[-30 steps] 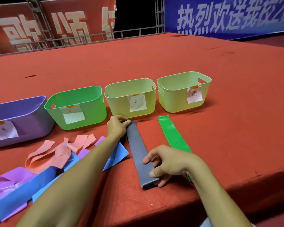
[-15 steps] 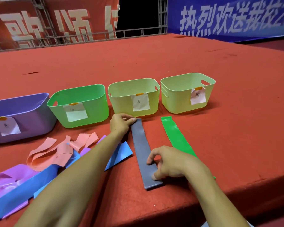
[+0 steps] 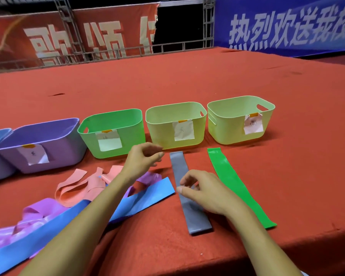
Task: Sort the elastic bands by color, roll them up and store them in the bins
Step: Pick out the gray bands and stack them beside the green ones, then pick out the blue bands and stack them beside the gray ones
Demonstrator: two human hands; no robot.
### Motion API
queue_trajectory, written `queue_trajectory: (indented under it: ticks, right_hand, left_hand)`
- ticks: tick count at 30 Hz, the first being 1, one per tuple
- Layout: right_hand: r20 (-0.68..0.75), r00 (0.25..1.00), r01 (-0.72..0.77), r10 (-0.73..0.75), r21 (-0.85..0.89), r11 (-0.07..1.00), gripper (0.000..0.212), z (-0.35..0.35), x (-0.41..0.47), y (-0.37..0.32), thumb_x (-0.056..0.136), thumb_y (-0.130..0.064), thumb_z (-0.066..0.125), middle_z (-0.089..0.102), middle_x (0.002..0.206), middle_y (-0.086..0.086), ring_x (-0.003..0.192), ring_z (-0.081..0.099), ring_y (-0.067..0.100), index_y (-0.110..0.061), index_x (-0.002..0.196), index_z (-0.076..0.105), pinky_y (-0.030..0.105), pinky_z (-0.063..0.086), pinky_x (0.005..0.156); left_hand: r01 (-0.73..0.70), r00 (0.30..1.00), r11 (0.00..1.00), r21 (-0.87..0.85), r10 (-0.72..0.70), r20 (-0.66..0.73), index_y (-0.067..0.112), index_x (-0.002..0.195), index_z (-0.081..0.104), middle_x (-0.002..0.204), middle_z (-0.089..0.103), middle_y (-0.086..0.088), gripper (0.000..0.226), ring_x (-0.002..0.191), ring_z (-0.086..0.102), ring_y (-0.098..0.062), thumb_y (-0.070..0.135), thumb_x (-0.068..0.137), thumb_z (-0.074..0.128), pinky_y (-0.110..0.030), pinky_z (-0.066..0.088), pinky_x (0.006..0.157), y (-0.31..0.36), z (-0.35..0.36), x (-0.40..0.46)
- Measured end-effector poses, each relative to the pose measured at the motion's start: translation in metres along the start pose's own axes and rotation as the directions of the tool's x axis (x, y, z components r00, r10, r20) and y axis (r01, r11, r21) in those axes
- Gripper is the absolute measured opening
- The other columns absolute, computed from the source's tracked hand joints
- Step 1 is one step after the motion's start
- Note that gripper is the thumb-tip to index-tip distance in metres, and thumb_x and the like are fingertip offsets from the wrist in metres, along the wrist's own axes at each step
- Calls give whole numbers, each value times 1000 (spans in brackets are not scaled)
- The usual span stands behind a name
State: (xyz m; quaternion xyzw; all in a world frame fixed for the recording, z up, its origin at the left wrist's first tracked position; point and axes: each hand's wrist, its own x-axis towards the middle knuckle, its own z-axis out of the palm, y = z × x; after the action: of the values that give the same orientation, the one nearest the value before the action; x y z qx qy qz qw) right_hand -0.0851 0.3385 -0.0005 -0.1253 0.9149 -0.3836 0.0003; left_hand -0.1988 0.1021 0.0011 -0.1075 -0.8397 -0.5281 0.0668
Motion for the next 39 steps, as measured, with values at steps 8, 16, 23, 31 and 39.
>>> queue_trajectory:
  ticks: [8,16,23,31,39]
  right_hand:
    - [-79,997,-11,5,-65,998,42,39,19,-18,91,-44,76,72,114,-9,115,60,17,-26,127,61,39,51,102]
    - [-162,986,41,-34,45,998,40,54,36,-39,78,-6,75,72,84,-12,84,69,5,-26,112,69,37,57,85]
    - [-152,974,223,-170,481,848,37,68,30,-89,91,1,78,74,98,-2,92,73,14,-20,121,69,27,59,83]
    - [-197,976,206,-89,719,664,43,76,25,-106,84,-9,86,76,101,3,96,73,17,-11,123,67,31,62,84]
    - [240,943,16,-232,662,750,48,109,12,-111,94,-10,80,75,130,0,118,74,21,-20,137,60,43,58,104]
  left_hand:
    - [-28,1000,967,-253,30,5,5,114,76,99,83,-12,19,89,79,-25,4,96,75,-34,65,80,16,-53,-93]
    - [-27,996,963,-266,4,-87,7,107,79,93,82,-11,12,82,77,-23,1,99,71,-38,62,75,-5,-85,-136]
    - [-80,994,977,-199,62,-93,22,118,76,114,80,6,36,105,77,-16,17,85,90,-34,62,83,-9,-86,-131]
    - [-139,990,960,-244,133,-43,13,98,83,90,80,-5,9,80,71,-17,5,95,78,-39,61,72,-2,-96,-130]
    - [-213,911,895,-391,37,-411,11,82,73,66,62,-4,16,51,53,-23,5,96,76,-28,48,47,16,-107,-131]
